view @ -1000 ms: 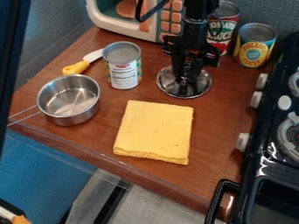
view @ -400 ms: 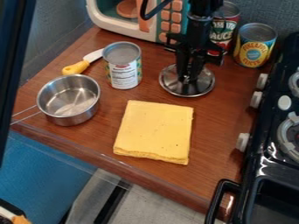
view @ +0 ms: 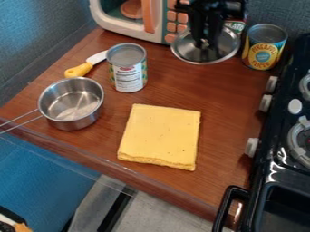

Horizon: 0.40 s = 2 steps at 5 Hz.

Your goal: Put the pot lid on the table over the pot on the bottom left of the table

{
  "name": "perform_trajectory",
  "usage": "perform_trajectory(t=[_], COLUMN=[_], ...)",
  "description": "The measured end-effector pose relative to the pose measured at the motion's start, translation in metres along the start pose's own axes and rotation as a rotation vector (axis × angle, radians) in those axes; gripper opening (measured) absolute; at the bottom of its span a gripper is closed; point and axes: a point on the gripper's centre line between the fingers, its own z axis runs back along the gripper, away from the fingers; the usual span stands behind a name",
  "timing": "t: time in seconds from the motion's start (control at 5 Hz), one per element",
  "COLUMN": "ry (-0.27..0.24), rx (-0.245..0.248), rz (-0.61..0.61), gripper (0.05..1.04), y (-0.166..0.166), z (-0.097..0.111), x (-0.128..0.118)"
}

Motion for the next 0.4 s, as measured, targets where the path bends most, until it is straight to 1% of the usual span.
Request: perform_trajectory(t=[0.2,0.4], ry=[-0.005,-0.006], rx=[-0.001,0.007], rz=[0.033,0.08], gripper=[0.28,0.28], y=[0.029,0.062], z=[0.016,0.022], x=[-0.034,-0.069])
